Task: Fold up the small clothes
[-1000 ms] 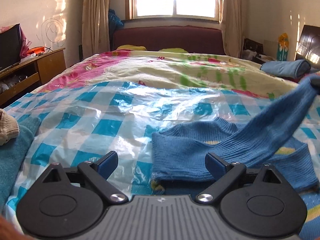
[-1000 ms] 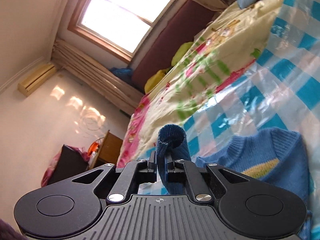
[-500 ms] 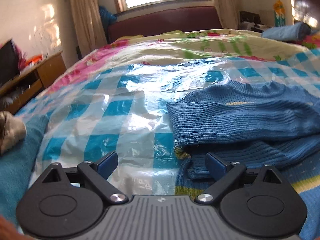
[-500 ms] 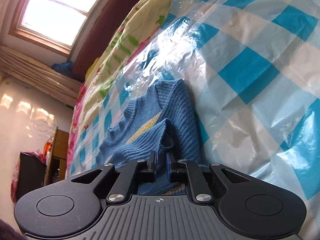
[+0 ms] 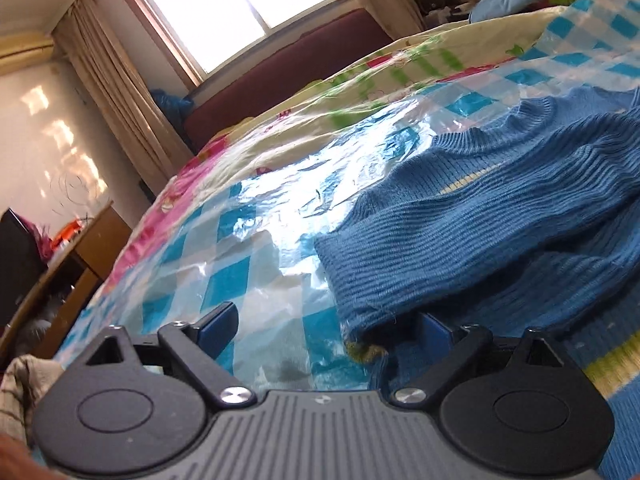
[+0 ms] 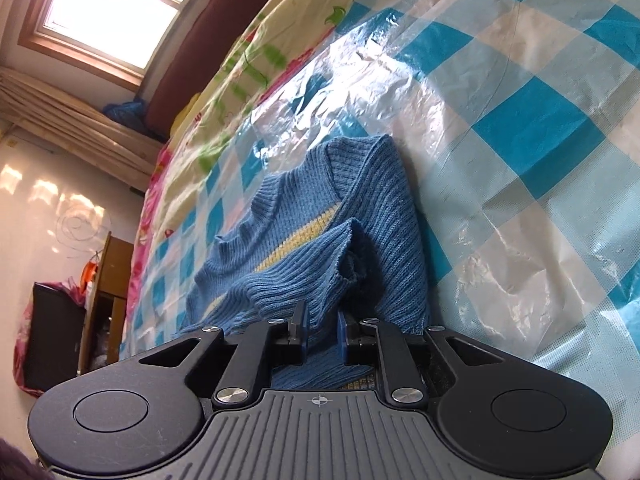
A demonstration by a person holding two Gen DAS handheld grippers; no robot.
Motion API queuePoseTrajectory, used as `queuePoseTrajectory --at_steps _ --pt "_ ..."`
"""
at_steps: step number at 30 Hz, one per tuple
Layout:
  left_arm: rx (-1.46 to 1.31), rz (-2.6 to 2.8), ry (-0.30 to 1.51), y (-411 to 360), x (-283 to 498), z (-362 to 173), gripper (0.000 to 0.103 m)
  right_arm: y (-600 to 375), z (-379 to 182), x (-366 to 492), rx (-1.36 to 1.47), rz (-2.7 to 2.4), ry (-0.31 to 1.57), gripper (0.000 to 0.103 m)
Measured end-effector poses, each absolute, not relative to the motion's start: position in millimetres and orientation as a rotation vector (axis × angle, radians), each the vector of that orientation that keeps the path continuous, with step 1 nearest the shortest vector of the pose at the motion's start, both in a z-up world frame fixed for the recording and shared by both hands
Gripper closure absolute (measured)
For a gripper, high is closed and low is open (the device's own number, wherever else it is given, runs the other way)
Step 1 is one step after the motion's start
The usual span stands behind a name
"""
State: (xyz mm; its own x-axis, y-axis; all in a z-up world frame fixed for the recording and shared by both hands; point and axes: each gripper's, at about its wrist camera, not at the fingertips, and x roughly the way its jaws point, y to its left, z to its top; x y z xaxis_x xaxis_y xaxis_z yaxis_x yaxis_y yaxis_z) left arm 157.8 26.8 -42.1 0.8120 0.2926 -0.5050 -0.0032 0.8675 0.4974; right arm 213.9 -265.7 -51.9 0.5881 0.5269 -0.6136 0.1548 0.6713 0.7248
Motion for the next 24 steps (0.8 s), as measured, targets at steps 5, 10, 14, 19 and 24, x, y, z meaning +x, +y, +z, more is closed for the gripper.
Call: queuePoseTrajectory --at_steps 5,10,14,19,24 --pt "0.307 0.233 0.609 55 162 -28 0.026 -263 -42 209 0.807 0.257 0.892 0.096" --pt "0.253 0.239 0.657 68 148 -39 0.026 -267 -48 198 0.777 0.251 0.909 0.099" --pt "0.268 0.208 0.662 66 141 -35 0.026 -271 -60 193 0.775 0.273 0.967 0.096" --pt "0.322 0.154 0.680 67 119 -26 0.026 -279 -29 188 0.704 0.317 0.928 0.090" --pt "0.245 0.108 0.645 63 110 -4 0.024 -291 -10 193 0.653 0.332 0.855 0.076"
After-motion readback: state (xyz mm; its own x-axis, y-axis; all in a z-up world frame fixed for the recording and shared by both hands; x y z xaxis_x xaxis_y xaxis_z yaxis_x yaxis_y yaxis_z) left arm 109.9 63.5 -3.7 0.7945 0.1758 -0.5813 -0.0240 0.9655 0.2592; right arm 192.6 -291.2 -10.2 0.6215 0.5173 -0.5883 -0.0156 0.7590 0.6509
